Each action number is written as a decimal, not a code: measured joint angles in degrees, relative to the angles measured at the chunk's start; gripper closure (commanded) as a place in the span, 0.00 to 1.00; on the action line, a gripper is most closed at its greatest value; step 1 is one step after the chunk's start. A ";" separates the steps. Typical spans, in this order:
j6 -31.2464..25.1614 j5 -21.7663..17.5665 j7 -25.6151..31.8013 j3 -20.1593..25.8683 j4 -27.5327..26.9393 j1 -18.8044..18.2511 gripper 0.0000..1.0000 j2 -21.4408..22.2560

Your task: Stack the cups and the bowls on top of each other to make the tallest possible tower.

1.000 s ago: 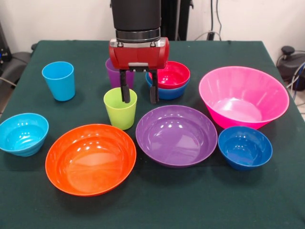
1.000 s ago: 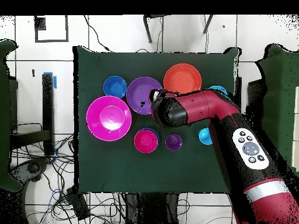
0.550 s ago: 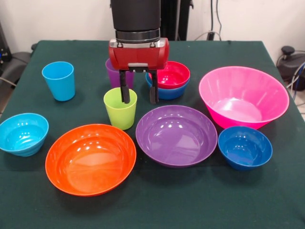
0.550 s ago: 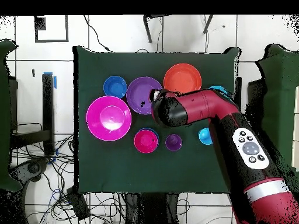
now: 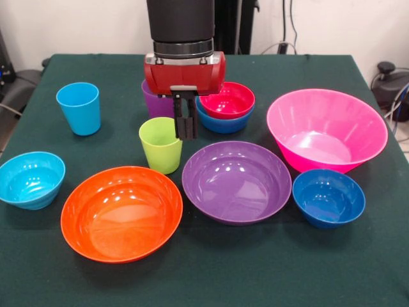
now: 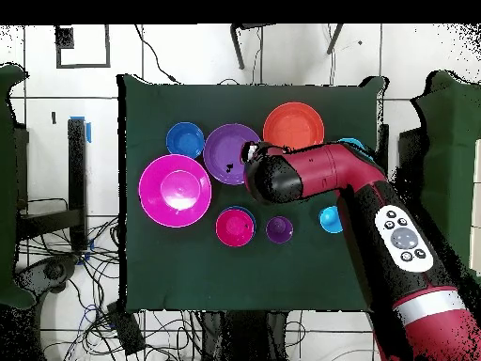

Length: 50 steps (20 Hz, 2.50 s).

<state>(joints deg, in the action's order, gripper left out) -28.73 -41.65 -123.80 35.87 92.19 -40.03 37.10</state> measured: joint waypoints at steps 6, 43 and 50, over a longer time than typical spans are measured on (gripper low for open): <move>0.00 0.00 0.00 0.01 -0.02 0.00 1.00 -0.02; -0.01 -0.14 0.01 1.64 0.00 -1.16 0.00 4.12; -0.01 -0.36 0.01 1.64 0.00 -1.16 0.00 4.04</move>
<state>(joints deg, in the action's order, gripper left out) -28.75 -42.01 -123.79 37.50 92.19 -41.19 41.14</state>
